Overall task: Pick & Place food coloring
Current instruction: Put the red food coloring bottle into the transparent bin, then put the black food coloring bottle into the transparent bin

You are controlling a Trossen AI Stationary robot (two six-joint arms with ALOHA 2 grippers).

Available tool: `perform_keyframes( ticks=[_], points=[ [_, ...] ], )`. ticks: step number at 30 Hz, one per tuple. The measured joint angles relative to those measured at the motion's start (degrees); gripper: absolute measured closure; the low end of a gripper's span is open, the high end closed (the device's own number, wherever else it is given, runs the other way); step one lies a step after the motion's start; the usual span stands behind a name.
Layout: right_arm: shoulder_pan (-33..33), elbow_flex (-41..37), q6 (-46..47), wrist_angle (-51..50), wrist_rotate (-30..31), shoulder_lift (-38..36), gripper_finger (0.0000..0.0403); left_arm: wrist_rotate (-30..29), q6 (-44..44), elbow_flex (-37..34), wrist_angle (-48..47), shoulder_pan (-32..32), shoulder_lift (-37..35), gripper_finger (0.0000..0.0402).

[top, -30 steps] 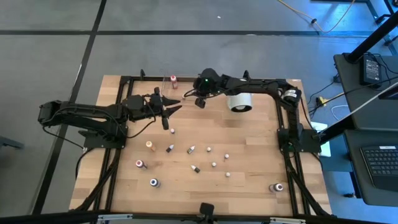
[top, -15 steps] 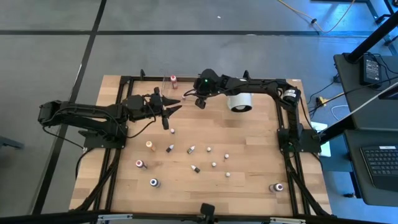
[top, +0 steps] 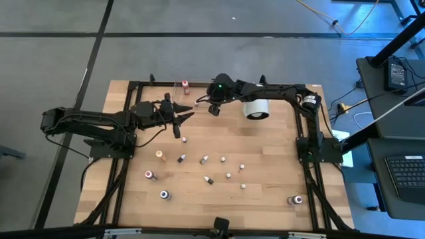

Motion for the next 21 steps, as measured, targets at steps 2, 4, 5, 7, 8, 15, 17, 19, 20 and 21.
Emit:
perform_keyframes(
  ticks=[2,4,5,7,8,15,17,19,20,21],
  points=[
    [0.0,0.0,0.0,0.0,0.0,0.0,0.0318,0.0,0.0,0.0,0.0,0.0,0.0,0.0300],
    [0.0,0.0,0.0,0.0,0.0,0.0,0.0308,0.0,0.0,0.0,0.0,0.0,0.0,0.0301],
    [0.0,0.0,0.0,0.0,0.0,0.0,0.0303,0.0,0.0,0.0,0.0,0.0,0.0,0.0301],
    [0.0,0.0,0.0,0.0,0.0,0.0,0.0293,0.0,0.0,0.0,0.0,0.0,0.0,0.0303],
    [0.0,0.0,0.0,0.0,0.0,0.0,0.0289,0.0,0.0,0.0,0.0,0.0,0.0,0.0303],
    [0.0,0.1,-0.2,-1.0,0.1,-0.8,0.0279,0.0,0.0,0.0,-0.5,0.0,0.0,0.0300],
    [0.1,0.6,-1.2,-1.6,-0.4,-2.6,0.0279,0.0,0.1,0.0,-0.9,0.0,0.0,0.0301],
    [0.9,0.9,-2.7,-2.1,-2.2,-5.4,0.0280,0.0,0.9,0.0,-0.9,0.0,0.0,0.0303],
    [1.5,0.9,-3.2,-2.7,-3.4,-7.0,0.0281,0.0,1.3,0.0,-0.9,0.0,0.0,0.0303],
    [2.5,0.9,-3.6,-3.9,-4.8,-8.5,0.0282,0.0,1.5,0.0,-0.9,0.0,0.0,0.0303]
  ],
)
